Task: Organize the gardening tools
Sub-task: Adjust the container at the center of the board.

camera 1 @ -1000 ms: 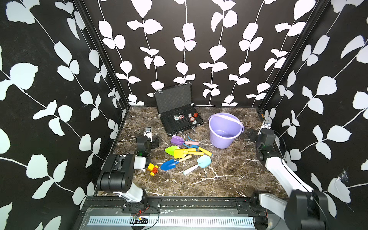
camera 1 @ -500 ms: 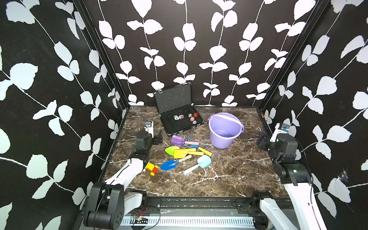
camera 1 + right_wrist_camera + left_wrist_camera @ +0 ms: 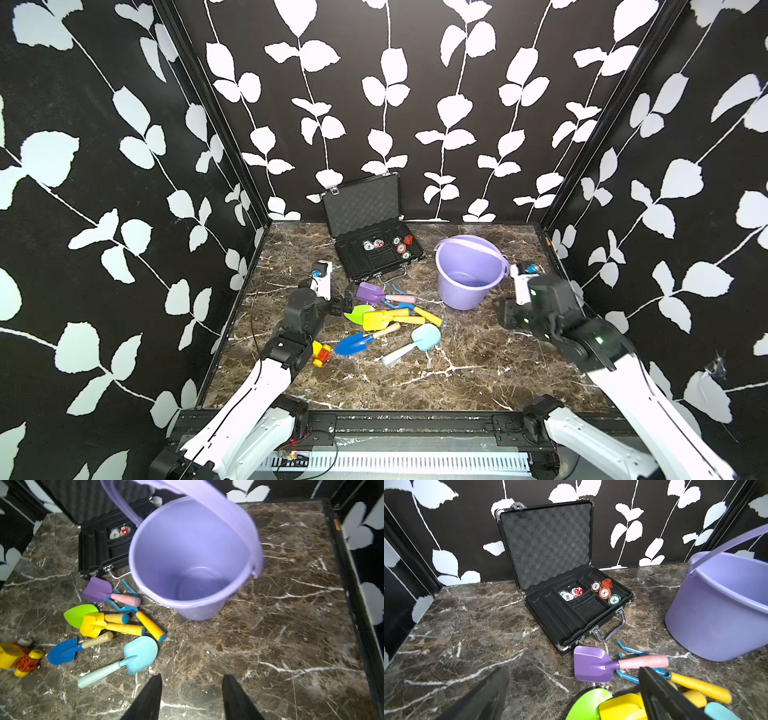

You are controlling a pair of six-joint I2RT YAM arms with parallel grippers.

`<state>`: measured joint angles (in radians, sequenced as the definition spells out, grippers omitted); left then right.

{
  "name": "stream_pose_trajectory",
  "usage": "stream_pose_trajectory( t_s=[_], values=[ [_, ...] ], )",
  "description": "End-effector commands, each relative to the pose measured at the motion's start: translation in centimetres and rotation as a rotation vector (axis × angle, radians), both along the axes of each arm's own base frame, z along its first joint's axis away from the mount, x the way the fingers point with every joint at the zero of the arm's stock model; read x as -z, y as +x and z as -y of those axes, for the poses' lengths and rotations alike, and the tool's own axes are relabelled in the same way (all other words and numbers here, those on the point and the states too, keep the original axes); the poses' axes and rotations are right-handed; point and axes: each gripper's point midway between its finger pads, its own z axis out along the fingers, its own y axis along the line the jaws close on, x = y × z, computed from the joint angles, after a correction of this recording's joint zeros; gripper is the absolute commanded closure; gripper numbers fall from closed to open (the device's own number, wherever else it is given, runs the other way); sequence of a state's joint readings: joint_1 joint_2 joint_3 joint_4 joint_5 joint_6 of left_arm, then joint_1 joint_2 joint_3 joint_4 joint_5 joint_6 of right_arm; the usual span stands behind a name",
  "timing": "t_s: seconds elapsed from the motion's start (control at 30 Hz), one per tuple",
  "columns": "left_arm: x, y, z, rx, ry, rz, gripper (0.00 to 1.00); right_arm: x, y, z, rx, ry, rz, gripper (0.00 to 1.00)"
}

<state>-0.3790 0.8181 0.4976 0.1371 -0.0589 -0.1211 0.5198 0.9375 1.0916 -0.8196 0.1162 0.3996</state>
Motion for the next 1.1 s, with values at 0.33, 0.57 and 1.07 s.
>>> stream_pose_trajectory(
  t_s=[0.33,0.57,1.07],
  values=[
    [3.0,-1.2,1.6,0.087,-0.048,-0.124,0.01,-5.1,10.9,-4.1,-0.036,-0.051,0.001,0.55],
    [5.1,-1.6,2.6,0.138,-0.055,-0.183,0.01,-6.8,16.0,-1.6,-0.008,0.062,-0.015,0.52],
    [9.7,-3.1,3.4,0.197,0.08,-0.339,0.01,-7.2,22.4,-1.3,-0.03,0.157,-0.032,0.42]
  ],
)
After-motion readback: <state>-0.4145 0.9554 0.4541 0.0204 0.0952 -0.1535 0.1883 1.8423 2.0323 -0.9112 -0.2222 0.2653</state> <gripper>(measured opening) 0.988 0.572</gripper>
